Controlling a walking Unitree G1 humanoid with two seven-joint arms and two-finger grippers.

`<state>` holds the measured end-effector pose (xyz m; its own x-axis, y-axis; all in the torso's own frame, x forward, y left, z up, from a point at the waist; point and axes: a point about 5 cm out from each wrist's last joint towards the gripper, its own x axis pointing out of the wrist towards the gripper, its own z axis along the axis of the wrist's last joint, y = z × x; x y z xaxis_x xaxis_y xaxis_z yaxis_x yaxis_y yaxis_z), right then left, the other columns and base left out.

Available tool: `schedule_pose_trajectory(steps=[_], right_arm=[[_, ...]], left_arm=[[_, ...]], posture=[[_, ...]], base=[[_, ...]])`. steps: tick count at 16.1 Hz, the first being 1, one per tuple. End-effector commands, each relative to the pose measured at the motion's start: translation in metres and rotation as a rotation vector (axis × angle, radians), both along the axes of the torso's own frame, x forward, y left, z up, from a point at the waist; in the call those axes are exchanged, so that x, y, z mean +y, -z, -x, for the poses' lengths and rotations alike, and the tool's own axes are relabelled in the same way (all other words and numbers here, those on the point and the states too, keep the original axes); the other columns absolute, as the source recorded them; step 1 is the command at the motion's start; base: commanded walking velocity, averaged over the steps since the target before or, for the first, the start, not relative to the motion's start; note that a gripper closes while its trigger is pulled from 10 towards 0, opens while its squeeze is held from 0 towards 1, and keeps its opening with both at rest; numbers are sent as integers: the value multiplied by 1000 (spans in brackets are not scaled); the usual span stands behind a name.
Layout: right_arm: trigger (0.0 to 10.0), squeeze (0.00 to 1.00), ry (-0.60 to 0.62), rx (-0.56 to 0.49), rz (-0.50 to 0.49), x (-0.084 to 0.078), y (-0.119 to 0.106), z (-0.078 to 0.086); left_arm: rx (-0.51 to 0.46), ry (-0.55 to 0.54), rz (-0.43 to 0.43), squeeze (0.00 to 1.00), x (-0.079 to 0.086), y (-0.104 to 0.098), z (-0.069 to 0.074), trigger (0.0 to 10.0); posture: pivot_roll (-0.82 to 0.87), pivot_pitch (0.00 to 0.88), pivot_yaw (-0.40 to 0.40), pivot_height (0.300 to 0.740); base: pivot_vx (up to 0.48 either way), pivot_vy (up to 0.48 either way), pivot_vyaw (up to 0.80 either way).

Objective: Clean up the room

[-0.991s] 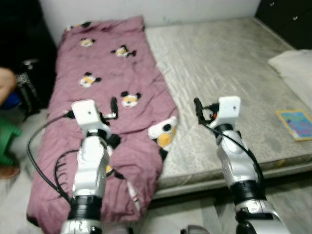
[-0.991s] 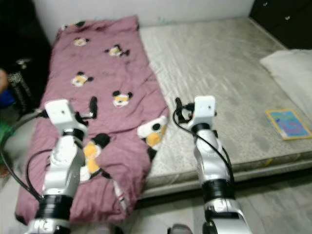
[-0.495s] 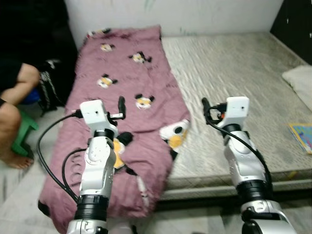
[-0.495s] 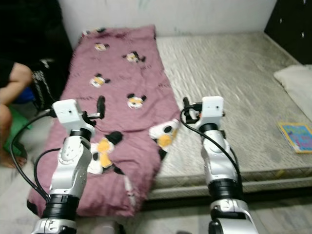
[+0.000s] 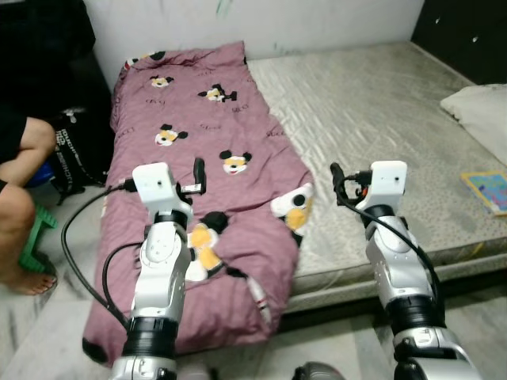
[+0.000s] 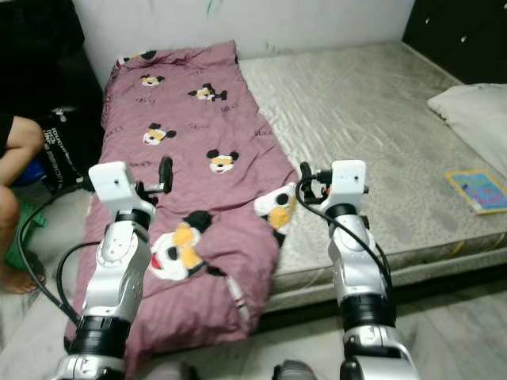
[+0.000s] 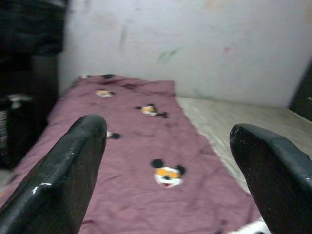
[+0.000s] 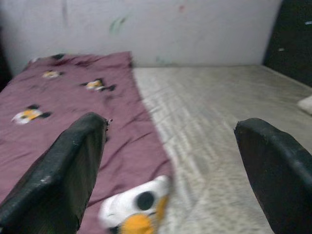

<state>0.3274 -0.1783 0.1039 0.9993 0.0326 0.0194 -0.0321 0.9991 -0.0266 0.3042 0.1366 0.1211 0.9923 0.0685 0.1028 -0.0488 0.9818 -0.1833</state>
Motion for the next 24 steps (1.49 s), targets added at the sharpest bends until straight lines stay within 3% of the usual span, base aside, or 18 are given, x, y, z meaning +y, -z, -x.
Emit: schedule_pose_trajectory(steps=[1,12,24], right_arm=[[10000,0,-31,-23,-6,8,-7,-3],[10000,0,-19,-14,-10,7,-5,-3],[10000,0,-17,8,-18,5,-1,-3]], left_arm=[[-7,-4,-12,0,5,-2,0,10000],[-9,18,-5,0,3,-2,0,10000],[19,12,8,0,2,3,0,10000]], posture=[[-68,0,41,740],[-69,0,44,740],[-66,0,41,740]], base=[[0,0,0],[331,0,-136],[0,0,0]])
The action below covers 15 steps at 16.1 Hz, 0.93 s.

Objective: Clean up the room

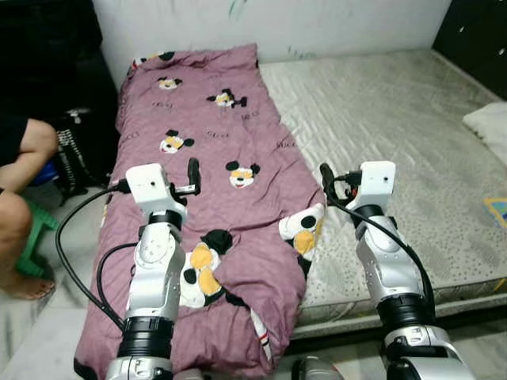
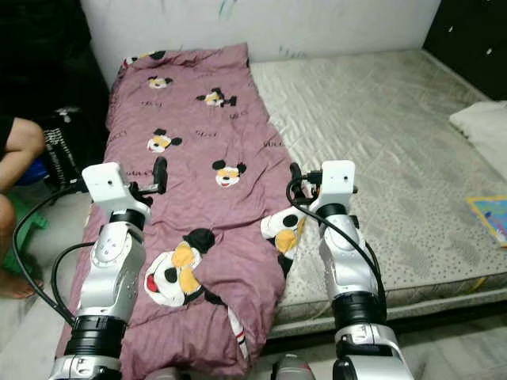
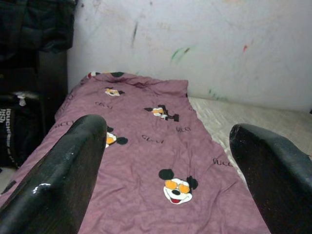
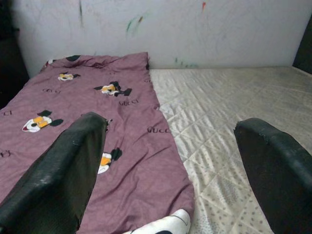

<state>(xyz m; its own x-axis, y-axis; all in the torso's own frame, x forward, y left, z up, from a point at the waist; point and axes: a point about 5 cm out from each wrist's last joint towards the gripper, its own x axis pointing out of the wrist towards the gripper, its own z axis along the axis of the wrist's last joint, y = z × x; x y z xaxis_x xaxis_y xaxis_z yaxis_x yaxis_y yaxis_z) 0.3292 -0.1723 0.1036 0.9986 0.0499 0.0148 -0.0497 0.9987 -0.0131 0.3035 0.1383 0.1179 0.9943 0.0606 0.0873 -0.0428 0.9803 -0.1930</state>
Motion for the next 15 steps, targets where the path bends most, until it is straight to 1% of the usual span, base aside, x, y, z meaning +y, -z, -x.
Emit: schedule_pose_trajectory(steps=[1,2,3,4,5,6,7,8,9,10,11,12,13,14,15], right_arm=[[10000,0,-6,2,0,-1,-1,-1],[10000,0,-6,1,0,-1,-1,-1],[10000,0,-10,2,7,0,-1,-1],[10000,0,-12,-4,8,0,-2,0],[10000,0,-16,-7,1,0,-1,2],[10000,0,-14,-5,-1,-2,0,5],[10000,0,-10,-4,-4,-4,1,7],[10000,0,-7,-7,-8,-6,1,12],[10000,0,-17,-11,-15,-7,1,19],[10000,0,-26,-11,-16,-8,1,24],[10000,0,-35,-9,-15,-9,1,30],[10000,0,-41,-3,-13,-11,2,36],[10000,0,-41,10,-11,-13,4,40],[10000,0,-39,31,-11,-14,8,46],[10000,0,-38,34,-12,-14,9,47]], left_arm=[[15,-6,-11,0,3,2,1,10000],[22,-14,-18,0,5,4,3,10000],[40,-34,-32,0,11,9,7,10000],[46,-46,-51,0,15,11,11,10000],[44,-60,-128,0,24,13,20,10000],[29,-53,-172,0,30,14,27,10000],[13,-48,-198,0,35,13,31,10000],[-3,-52,-274,0,43,12,37,10000],[-28,-80,-346,0,50,9,42,10000],[-14,-109,-407,0,57,10,47,10000],[11,-128,-411,0,65,13,54,10000],[18,-88,-405,0,69,15,60,10000],[16,-61,-398,0,69,17,66,10000],[27,-75,-404,0,67,20,69,10000],[27,-74,-404,0,65,21,69,10000]], posture=[[-64,0,44,740],[-64,0,46,740],[-64,0,48,740],[-64,0,55,740],[-53,0,54,740],[-48,0,54,740],[-45,5,51,740],[-44,9,49,740],[-41,15,49,740],[-41,16,50,740],[-40,22,52,740],[-37,27,53,740],[-38,31,53,740],[-36,33,54,740],[-36,33,54,740]], base=[[0,0,-800],[0,0,-800],[0,0,-800],[0,0,0],[0,0,0],[0,0,0],[0,0,0],[0,0,0],[0,0,0],[0,0,0],[0,0,0],[0,0,0],[0,0,0],[0,0,0],[0,0,0]])
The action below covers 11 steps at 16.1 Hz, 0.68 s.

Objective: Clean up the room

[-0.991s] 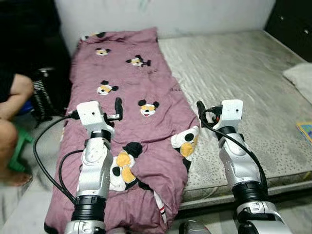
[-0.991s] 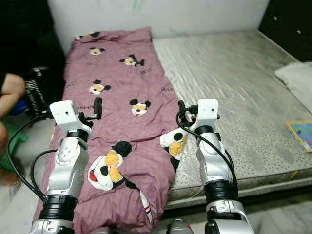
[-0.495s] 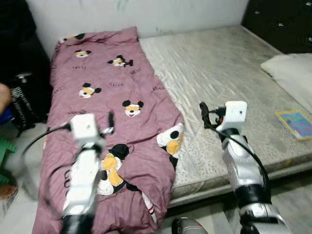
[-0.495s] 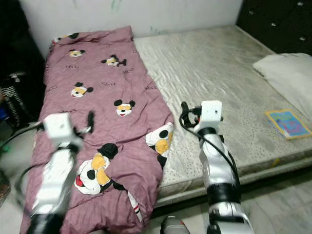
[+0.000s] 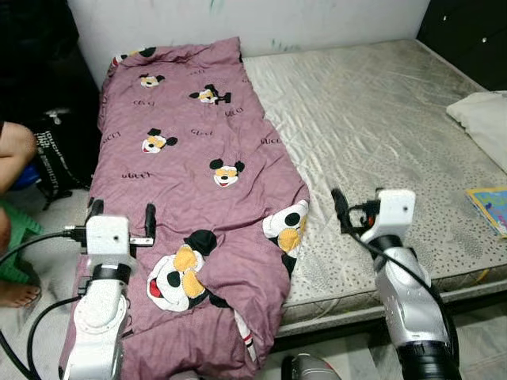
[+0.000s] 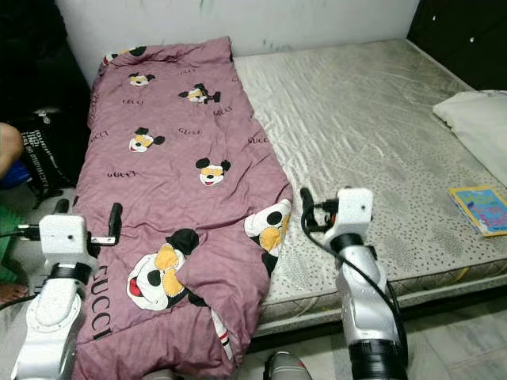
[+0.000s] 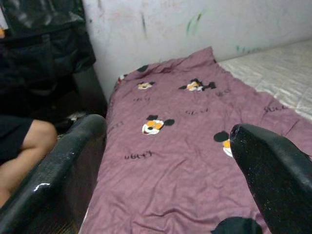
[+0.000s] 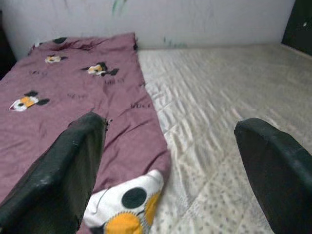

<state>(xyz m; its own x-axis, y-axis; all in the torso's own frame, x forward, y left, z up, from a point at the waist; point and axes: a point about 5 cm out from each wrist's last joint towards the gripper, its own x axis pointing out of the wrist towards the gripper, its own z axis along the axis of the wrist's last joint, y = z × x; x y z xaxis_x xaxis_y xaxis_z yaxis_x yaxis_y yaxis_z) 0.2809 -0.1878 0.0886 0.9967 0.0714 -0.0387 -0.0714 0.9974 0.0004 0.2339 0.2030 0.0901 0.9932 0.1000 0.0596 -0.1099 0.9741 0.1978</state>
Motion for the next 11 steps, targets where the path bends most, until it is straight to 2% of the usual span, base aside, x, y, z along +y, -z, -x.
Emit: schedule_pose_trajectory(steps=[1,7,11], right_arm=[[10000,0,-20,-16,-7,4,-7,-1],[10000,0,-47,-6,-29,14,-10,-2],[10000,0,-59,-1,-31,16,-10,-2]], left_arm=[[-33,14,-16,0,-5,-7,-2,10000],[-29,23,-8,0,-4,-9,-4,10000],[-42,-9,6,0,-1,-13,-9,10000]], posture=[[-36,35,56,740],[-31,52,53,740],[-33,58,54,740]], base=[[0,0,0],[0,0,0],[0,0,0]])
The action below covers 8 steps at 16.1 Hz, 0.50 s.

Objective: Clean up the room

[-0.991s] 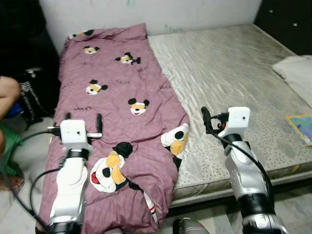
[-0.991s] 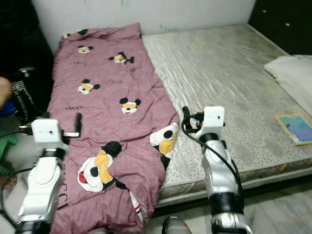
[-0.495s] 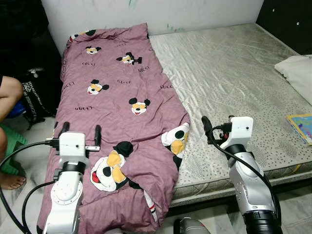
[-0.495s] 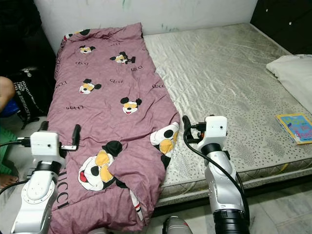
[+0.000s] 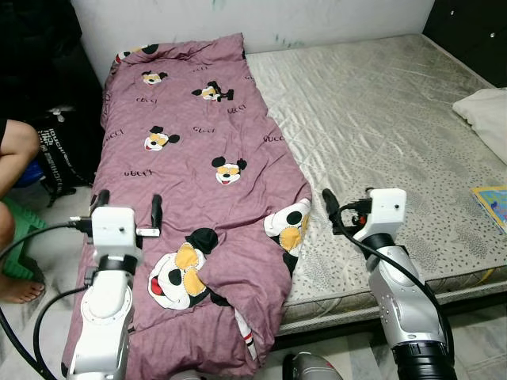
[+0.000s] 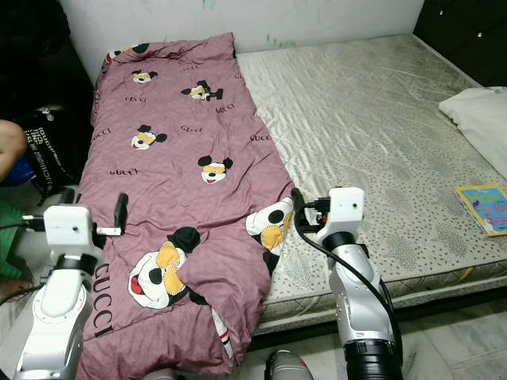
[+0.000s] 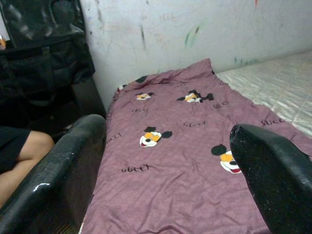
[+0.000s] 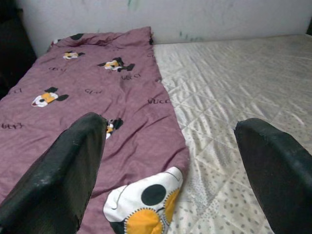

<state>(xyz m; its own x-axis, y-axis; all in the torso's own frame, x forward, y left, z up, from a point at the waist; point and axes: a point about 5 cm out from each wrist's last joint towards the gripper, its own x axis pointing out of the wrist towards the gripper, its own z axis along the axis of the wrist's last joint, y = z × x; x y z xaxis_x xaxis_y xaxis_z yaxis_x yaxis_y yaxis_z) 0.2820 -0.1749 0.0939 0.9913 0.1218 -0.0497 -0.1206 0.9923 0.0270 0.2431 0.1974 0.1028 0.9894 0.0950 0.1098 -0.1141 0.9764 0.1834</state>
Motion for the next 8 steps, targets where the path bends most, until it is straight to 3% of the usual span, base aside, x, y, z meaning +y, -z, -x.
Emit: schedule_pose_trajectory(steps=[1,4,8], right_arm=[[10000,0,-11,-13,-7,3,-5,-1],[10000,0,-14,-10,-8,4,-5,-1],[10000,0,-20,-4,-9,4,-3,-1]], left_arm=[[7,-14,-2,0,4,0,0,10000],[-1,-30,10,0,6,-2,-2,10000],[-1,-38,19,0,5,-2,-4,10000]], posture=[[-32,60,54,740],[-32,62,57,740],[-32,58,57,704]], base=[[0,0,0],[0,0,0],[0,0,0]])
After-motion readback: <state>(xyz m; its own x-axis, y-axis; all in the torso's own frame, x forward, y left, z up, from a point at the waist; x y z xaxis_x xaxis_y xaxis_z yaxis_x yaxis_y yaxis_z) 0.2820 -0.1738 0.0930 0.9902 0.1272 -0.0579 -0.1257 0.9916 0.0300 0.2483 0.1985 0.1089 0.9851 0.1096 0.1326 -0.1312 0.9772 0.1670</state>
